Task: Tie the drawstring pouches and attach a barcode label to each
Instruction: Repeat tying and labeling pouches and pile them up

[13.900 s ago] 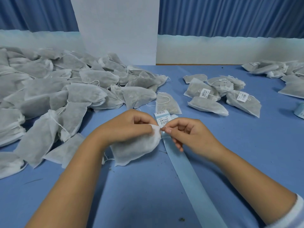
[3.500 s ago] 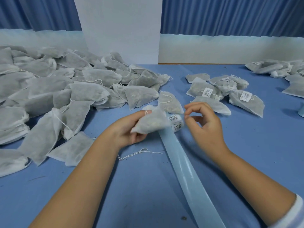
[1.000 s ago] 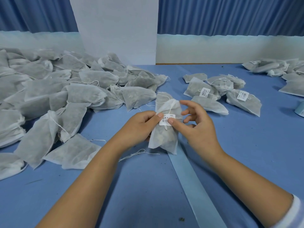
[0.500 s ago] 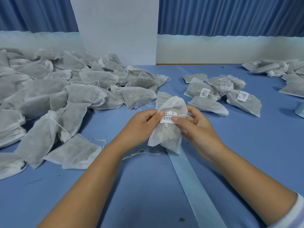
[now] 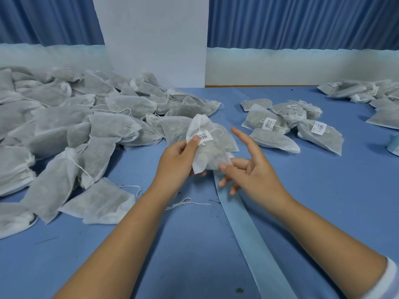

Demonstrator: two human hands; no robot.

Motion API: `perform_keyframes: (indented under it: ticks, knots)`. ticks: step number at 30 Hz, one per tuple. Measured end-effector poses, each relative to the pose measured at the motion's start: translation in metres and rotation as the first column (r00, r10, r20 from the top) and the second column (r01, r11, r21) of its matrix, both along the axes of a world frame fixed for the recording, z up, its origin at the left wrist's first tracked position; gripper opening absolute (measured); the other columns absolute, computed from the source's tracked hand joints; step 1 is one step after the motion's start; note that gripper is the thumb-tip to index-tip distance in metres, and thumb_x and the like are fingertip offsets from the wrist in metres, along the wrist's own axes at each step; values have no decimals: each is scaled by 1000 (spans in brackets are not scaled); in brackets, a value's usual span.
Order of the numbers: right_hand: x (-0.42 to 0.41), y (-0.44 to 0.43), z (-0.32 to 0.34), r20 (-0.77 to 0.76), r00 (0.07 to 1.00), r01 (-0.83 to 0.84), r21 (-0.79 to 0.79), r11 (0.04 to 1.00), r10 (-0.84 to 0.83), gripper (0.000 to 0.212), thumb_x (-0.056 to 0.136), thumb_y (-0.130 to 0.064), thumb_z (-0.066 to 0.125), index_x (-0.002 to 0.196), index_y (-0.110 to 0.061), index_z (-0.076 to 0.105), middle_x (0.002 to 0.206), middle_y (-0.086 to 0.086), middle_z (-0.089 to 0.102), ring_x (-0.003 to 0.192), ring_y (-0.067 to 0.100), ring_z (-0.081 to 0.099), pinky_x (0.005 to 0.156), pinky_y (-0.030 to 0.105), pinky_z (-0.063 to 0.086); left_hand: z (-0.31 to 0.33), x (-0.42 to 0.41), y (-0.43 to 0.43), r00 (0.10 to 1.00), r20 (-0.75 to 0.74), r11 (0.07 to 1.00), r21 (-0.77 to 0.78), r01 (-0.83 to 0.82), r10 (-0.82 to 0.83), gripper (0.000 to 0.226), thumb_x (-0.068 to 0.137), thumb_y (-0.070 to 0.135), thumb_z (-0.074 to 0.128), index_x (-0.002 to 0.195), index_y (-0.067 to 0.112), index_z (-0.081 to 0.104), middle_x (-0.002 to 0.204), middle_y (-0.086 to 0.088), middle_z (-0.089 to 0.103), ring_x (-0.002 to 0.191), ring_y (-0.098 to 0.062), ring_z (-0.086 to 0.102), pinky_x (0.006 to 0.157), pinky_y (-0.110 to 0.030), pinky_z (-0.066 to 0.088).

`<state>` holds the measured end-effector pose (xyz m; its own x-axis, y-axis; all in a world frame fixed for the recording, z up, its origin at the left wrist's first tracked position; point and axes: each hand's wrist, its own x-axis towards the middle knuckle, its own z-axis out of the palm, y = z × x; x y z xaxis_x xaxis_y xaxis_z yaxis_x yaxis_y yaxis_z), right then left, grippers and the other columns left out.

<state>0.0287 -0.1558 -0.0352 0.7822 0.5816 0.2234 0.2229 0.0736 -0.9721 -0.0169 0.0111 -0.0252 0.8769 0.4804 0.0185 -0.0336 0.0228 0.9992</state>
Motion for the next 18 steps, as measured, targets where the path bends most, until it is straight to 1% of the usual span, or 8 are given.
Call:
perform_keyframes:
  ticks: [3,7,10,14,15,16,17,18]
  knots:
    - [5,-1,4,-6,987,160,115,980,-161,22,93,-1,61,102,-21,58,72,4,70,60,19,67,48,23,49,0,0,3,999,-40,1000,28,-13,14,37,102,43,48,91,14,68,72,6,73,55,-9,67,44,-22,49]
    - [16,-7,6,-89,964,261,115,958,-252,29,92,8,54,76,-12,68,70,-3,70,60,12,66,56,19,53,-1,2,19,988,-89,992,43,-121,124,26,102,36,49,95,17,65,86,5,75,55,-5,68,39,-12,40]
    - [23,-8,7,-200,921,374,215,902,-334,23,92,7,55,91,-8,72,80,2,74,75,10,71,73,19,56,-7,3,31,976,-115,979,112,-172,184,14,97,22,54,88,18,64,87,5,71,56,0,66,41,-11,41]
    - [32,-14,10,-357,895,404,391,827,-268,49,95,1,54,139,-20,50,139,-3,57,119,19,61,96,27,52,-19,10,47,958,-185,963,203,-179,218,12,91,14,58,79,16,57,76,-2,56,67,-16,59,60,-25,40]
    - [34,-14,9,-351,902,379,369,848,-251,55,95,0,54,141,-28,46,140,-5,55,127,27,50,96,28,52,-22,11,50,956,-193,957,232,-173,220,10,89,13,58,80,16,56,78,-4,53,70,-17,54,65,-29,37]
    - [34,-14,7,-335,913,348,333,876,-235,57,94,0,53,139,-34,48,133,-7,55,114,15,61,96,29,52,-25,12,52,955,-196,953,249,-171,223,11,88,12,58,79,17,56,79,-5,52,74,-16,51,68,-31,36]
    - [33,-12,5,-319,923,313,297,902,-216,55,93,0,53,134,-37,52,126,-8,53,105,1,49,97,31,52,-27,13,54,954,-199,952,253,-172,225,14,88,11,59,76,18,56,79,-4,54,77,-16,51,69,-31,36]
    - [31,-10,3,-307,930,285,260,923,-201,52,93,0,54,130,-37,58,122,-10,53,117,7,54,99,33,51,-29,14,56,953,-200,952,253,-173,227,19,89,11,60,72,19,57,79,-2,58,78,-18,54,70,-31,39]
